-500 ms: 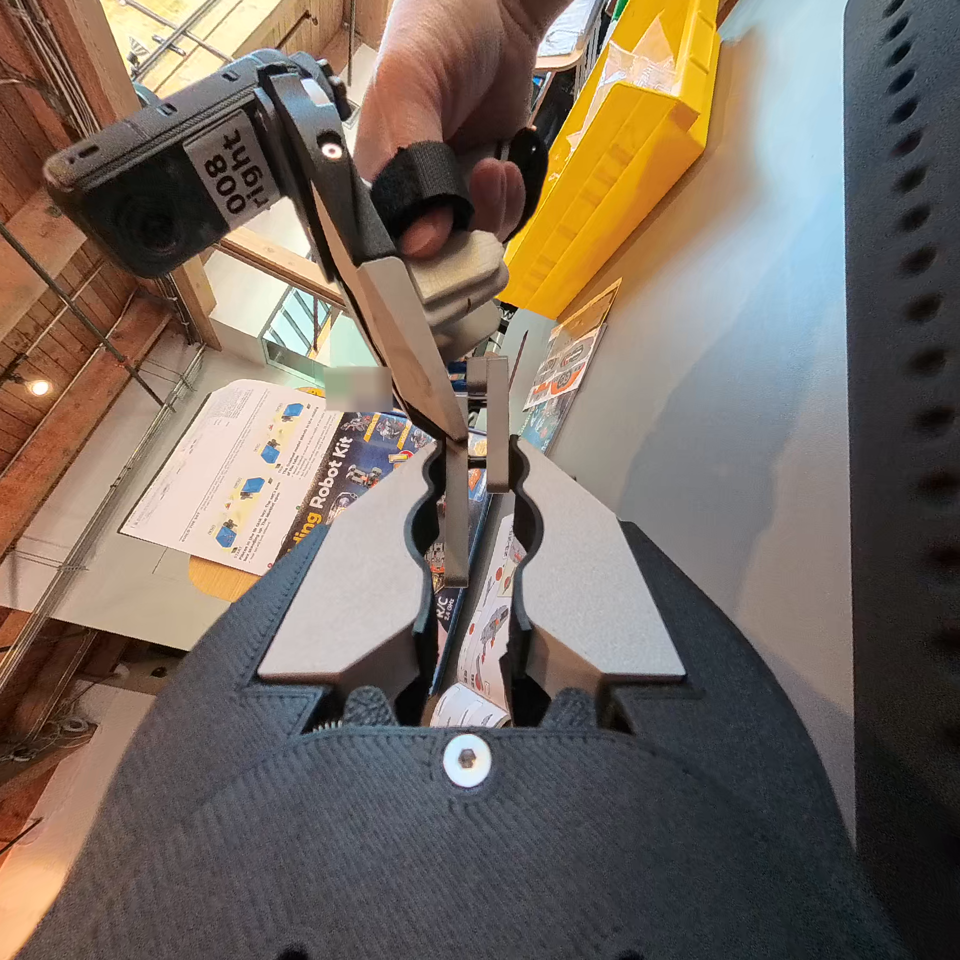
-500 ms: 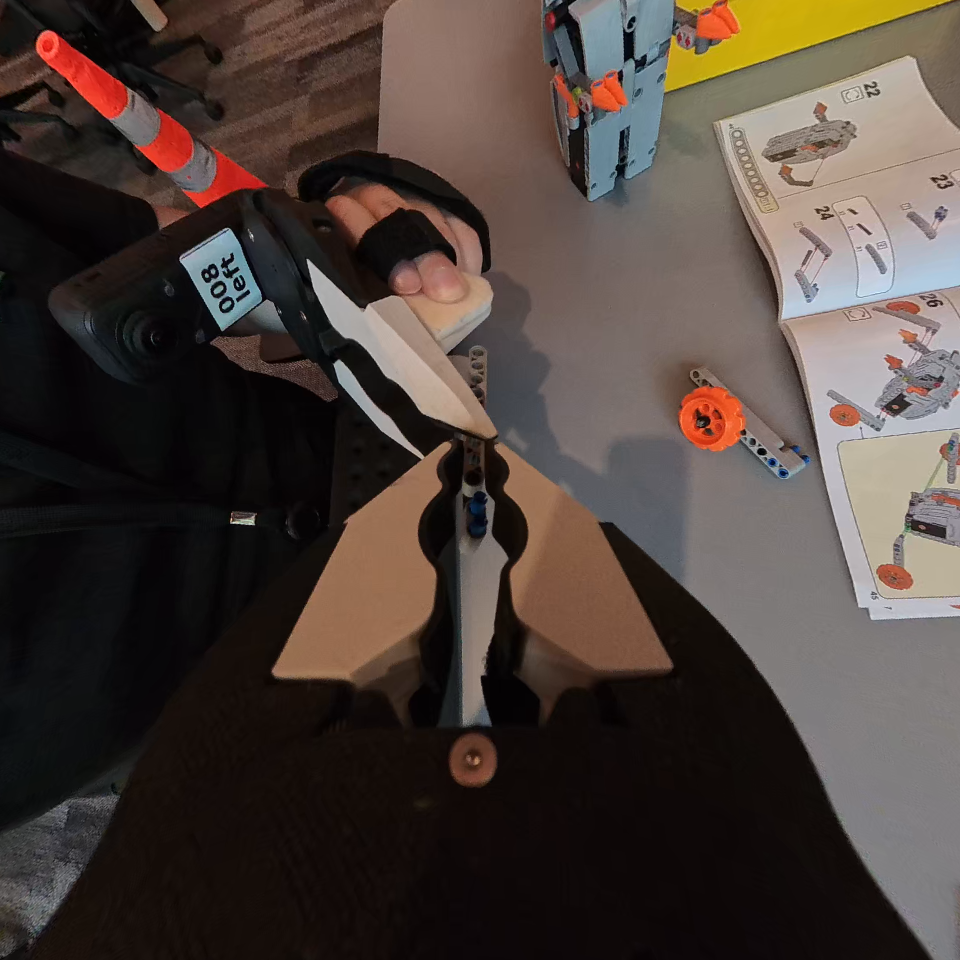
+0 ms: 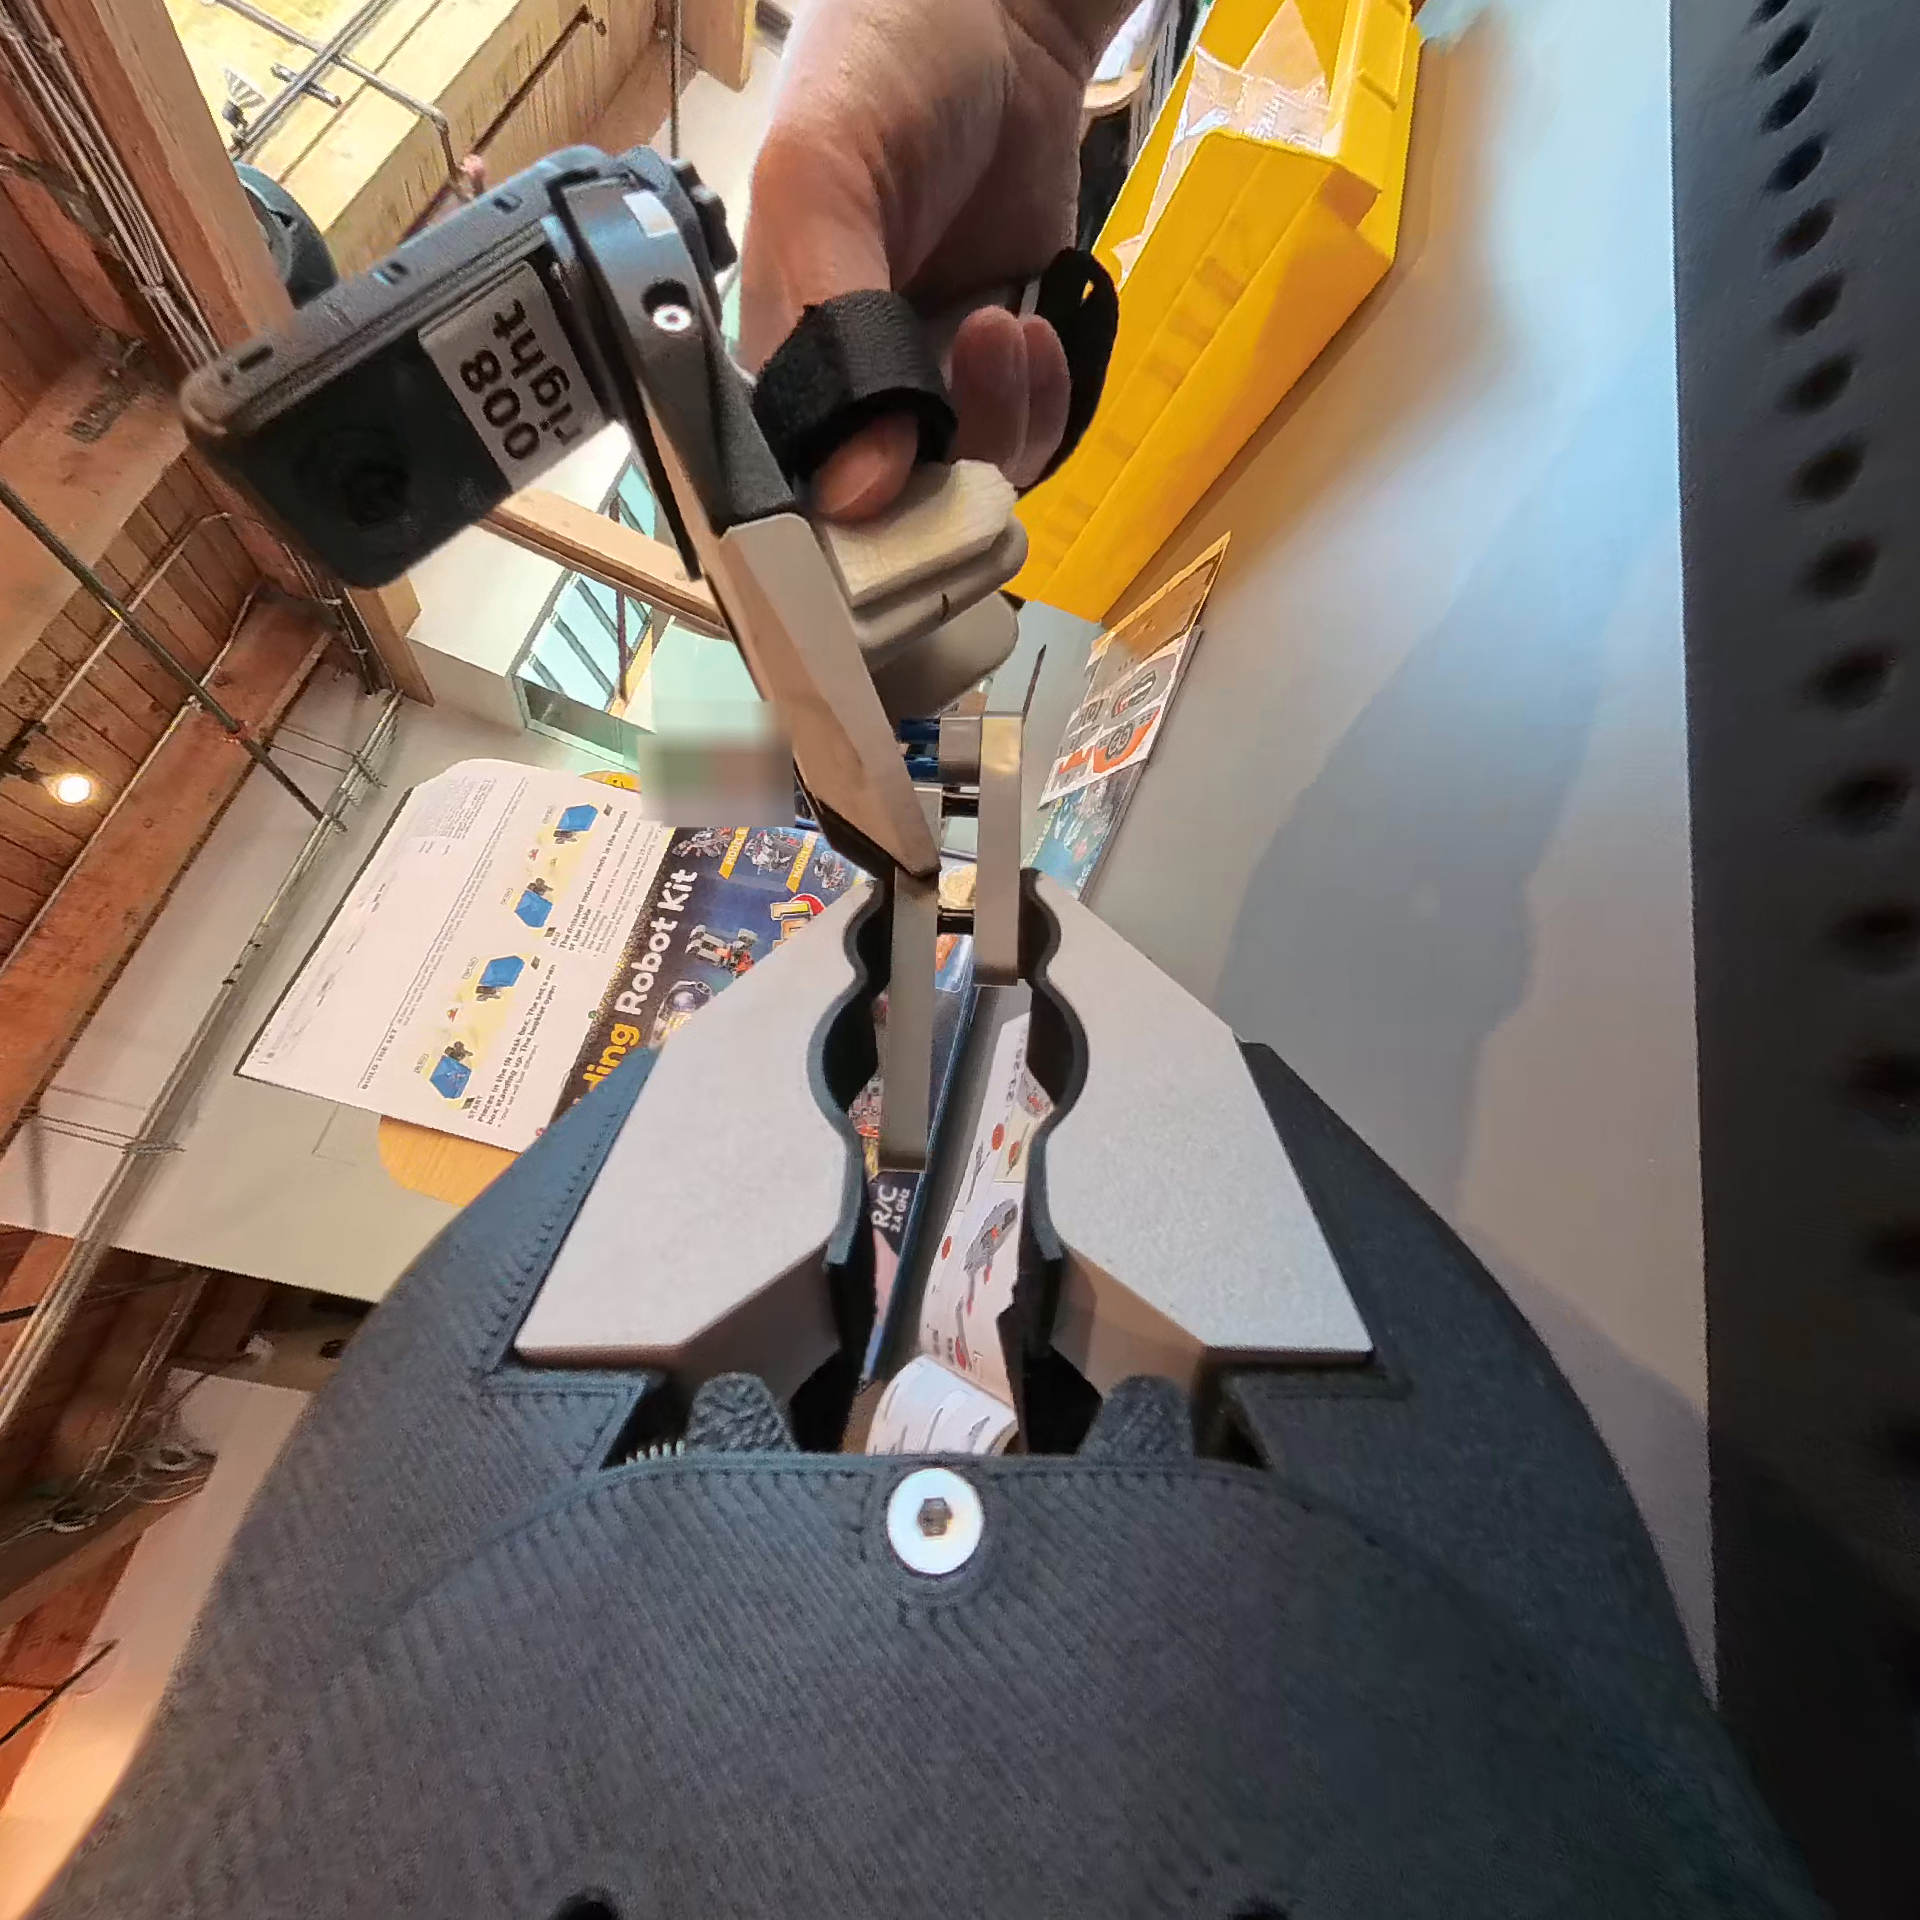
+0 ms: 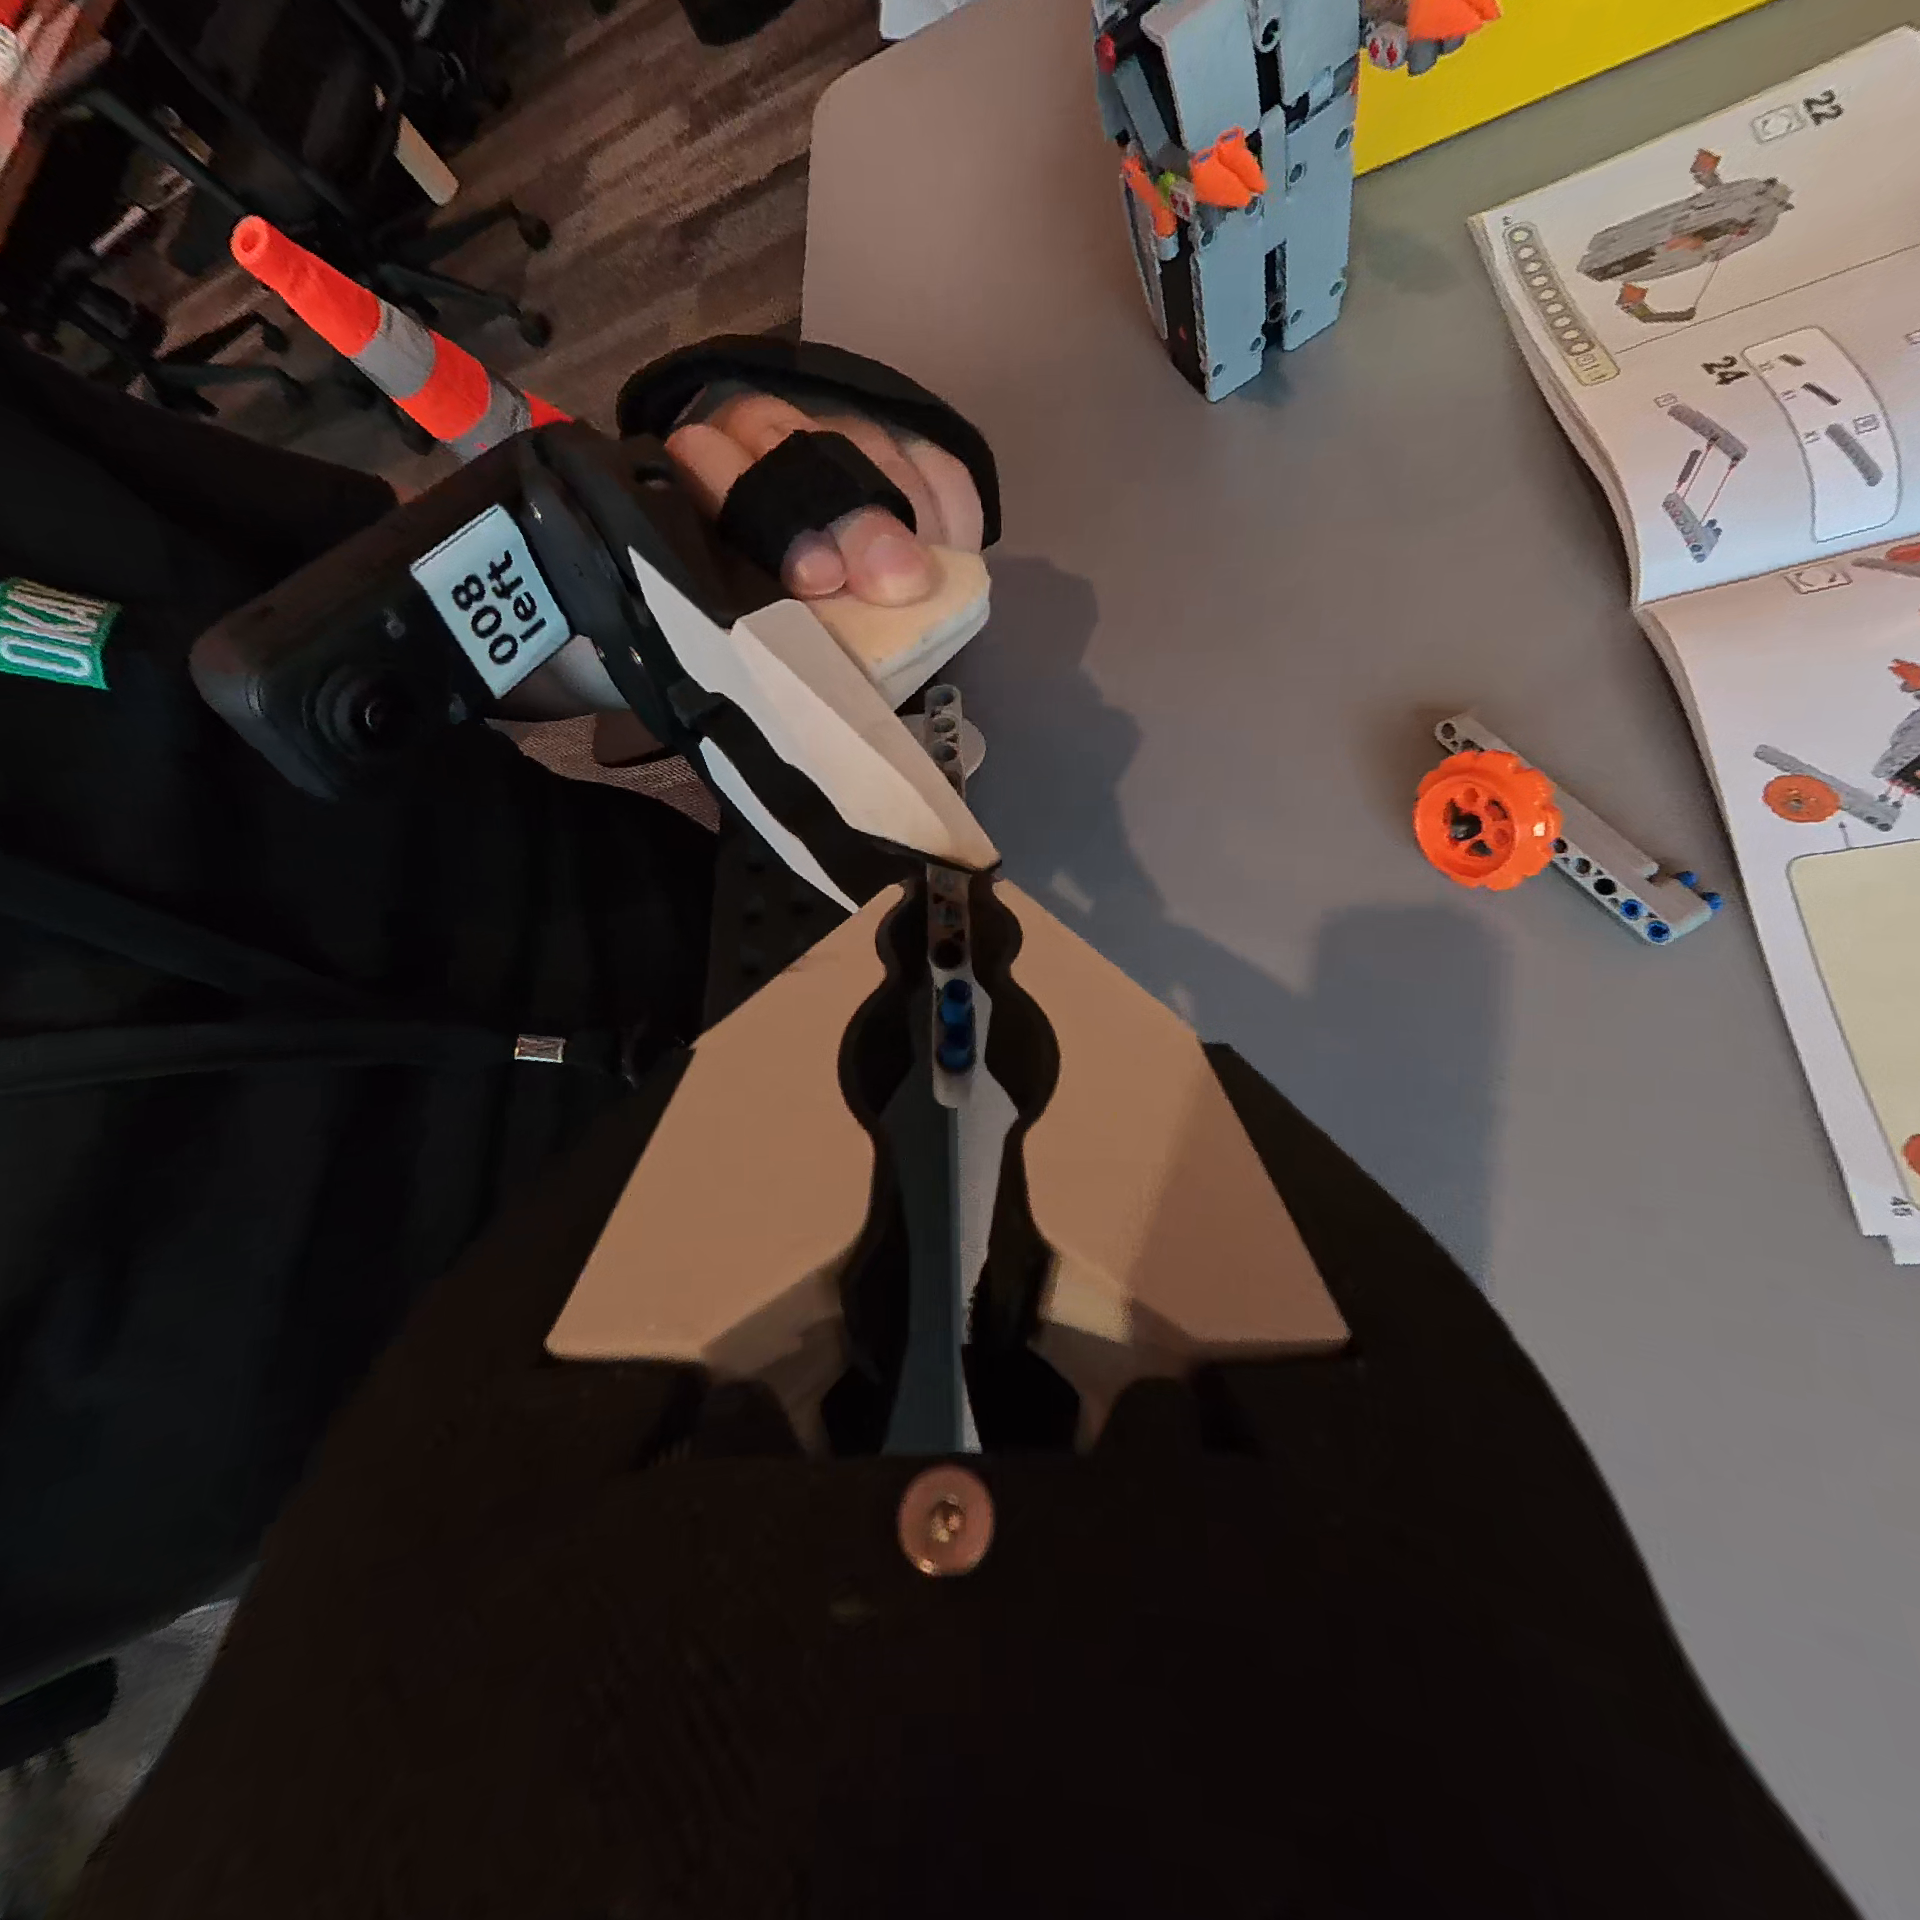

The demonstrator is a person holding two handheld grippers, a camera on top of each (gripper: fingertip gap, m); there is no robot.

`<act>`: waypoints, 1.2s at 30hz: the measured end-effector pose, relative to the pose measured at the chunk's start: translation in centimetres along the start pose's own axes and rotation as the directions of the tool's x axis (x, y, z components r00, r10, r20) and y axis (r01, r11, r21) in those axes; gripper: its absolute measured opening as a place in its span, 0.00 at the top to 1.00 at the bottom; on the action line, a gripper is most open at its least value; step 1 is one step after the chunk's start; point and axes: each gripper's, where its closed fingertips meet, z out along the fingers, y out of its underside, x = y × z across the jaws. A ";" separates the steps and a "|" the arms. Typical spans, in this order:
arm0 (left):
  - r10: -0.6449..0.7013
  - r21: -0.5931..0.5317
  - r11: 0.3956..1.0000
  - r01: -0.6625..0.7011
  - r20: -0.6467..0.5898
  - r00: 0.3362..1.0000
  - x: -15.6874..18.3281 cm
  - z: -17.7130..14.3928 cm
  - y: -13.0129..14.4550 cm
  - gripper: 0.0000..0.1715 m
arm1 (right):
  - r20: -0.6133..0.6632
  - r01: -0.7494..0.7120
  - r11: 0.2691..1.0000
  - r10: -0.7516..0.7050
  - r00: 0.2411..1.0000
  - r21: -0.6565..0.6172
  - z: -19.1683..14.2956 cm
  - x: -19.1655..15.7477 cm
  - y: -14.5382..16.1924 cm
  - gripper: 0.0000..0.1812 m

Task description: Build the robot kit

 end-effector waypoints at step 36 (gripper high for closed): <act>-0.059 -0.029 0.998 0.057 -0.038 0.998 0.0 0.0 0.4 0.87 | -0.099 0.191 0.919 -0.238 0.966 -0.344 -1.4 0.8 0.5 0.93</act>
